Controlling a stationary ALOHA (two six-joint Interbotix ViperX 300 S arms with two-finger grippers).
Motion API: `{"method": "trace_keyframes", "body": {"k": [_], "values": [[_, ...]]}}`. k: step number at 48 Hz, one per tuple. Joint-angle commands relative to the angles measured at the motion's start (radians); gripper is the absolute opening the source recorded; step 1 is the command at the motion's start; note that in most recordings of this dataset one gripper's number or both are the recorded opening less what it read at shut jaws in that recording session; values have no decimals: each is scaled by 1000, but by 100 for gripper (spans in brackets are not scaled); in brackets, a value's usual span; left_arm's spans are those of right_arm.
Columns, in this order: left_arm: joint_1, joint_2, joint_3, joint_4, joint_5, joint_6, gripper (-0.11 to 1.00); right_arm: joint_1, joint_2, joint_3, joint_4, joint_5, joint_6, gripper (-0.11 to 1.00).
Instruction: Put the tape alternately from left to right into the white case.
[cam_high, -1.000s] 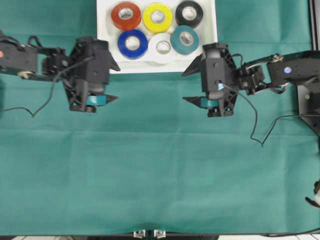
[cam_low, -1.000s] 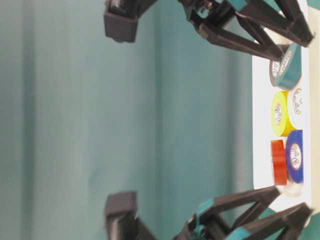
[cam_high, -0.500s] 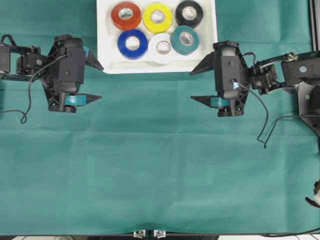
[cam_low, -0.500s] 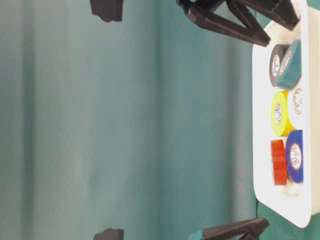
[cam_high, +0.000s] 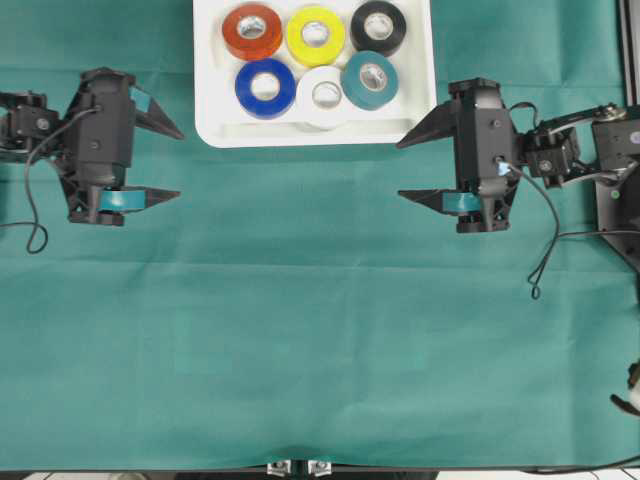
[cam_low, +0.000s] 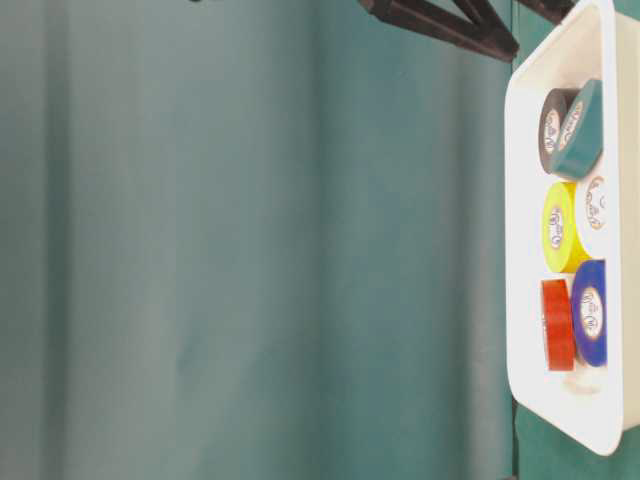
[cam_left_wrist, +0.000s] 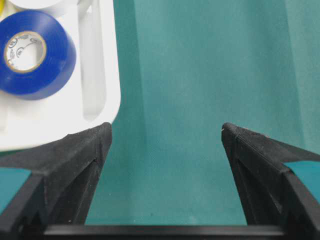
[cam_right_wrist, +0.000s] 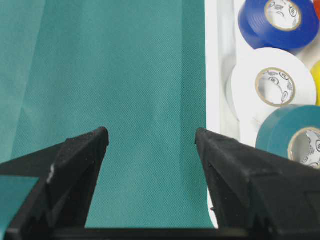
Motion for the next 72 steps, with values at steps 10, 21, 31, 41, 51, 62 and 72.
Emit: {"method": "trace_keyframes", "body": {"k": [10, 21, 31, 41, 51, 62, 72], "values": [[-3, -112, 57, 0, -8, -2, 46, 3, -67, 31, -2, -8, 2, 80], [-3, -210, 109, -2, -8, -3, 46, 3, -137, 72, 0, -8, 2, 80], [-3, -304, 152, -2, -11, -3, 46, 2, -207, 109, 3, -8, 2, 80], [-2, -420, 207, -3, -51, -6, 46, -2, -290, 152, 5, -8, 3, 80], [6, -540, 256, -3, -69, -81, 46, -9, -390, 198, 15, -9, 3, 80], [11, -655, 305, -3, -69, -130, 46, -11, -503, 249, 17, -9, 5, 80], [11, -733, 328, -3, -69, -130, 45, -11, -583, 279, 25, -6, 5, 80]]}}
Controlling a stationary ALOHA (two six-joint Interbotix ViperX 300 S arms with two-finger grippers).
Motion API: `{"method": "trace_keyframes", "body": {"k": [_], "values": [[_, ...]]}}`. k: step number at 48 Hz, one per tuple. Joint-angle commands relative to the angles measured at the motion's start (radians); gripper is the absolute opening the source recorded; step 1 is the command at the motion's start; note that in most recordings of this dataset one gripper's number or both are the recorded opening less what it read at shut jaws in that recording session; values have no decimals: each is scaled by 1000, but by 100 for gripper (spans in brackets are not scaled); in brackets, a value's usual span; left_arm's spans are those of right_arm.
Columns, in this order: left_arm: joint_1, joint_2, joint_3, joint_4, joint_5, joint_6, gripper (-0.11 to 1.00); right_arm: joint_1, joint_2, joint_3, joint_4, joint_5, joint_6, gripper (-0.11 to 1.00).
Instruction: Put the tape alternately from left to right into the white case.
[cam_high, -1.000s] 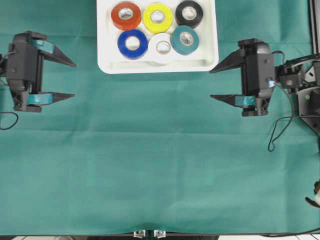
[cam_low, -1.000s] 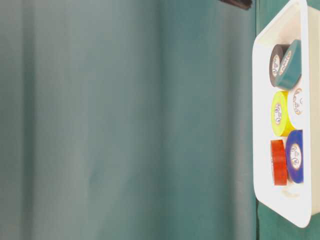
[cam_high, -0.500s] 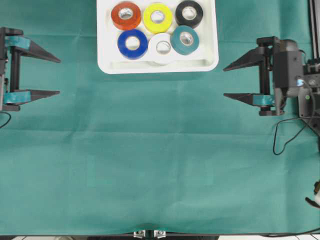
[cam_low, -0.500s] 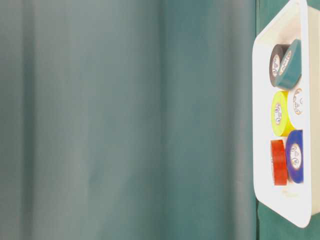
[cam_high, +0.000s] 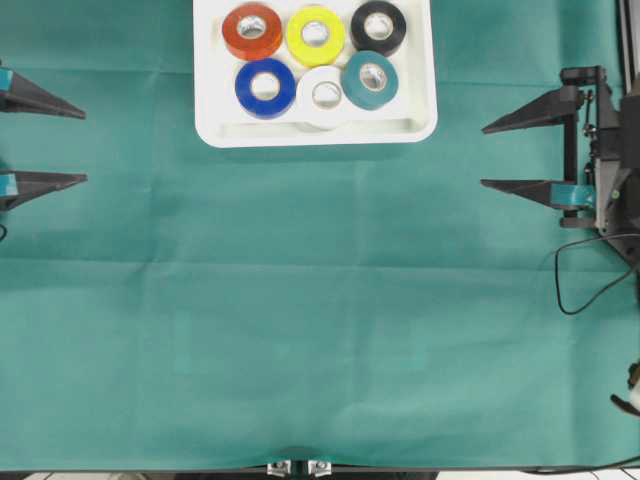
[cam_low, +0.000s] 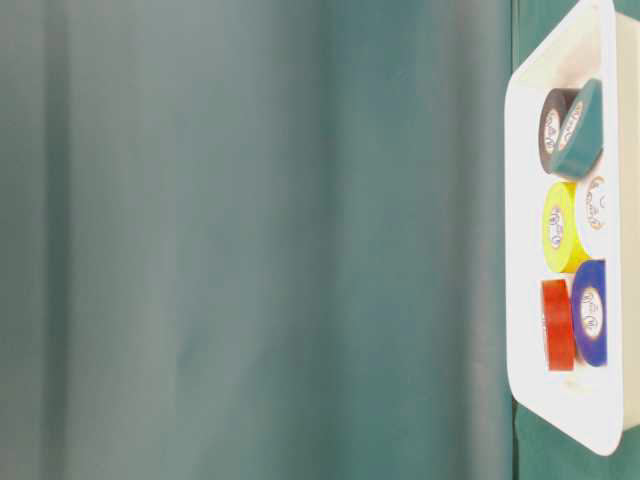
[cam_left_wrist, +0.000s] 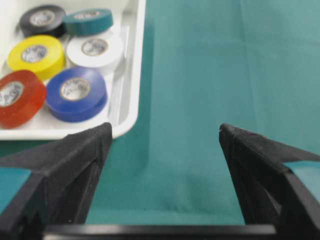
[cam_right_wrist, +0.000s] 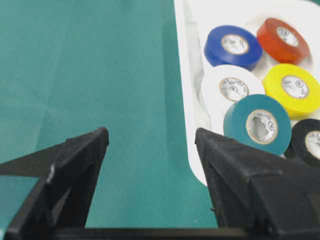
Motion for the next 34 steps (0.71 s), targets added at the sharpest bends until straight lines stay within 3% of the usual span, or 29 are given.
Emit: {"method": "trace_keyframes", "body": {"k": [1, 34], "values": [[5, -21, 8, -3, -9, -2, 46, -2, -26, -2, 8, -3, 2, 80], [31, -66, 29, -3, -8, -5, 46, -9, -117, 46, 12, -2, 2, 80]]}}
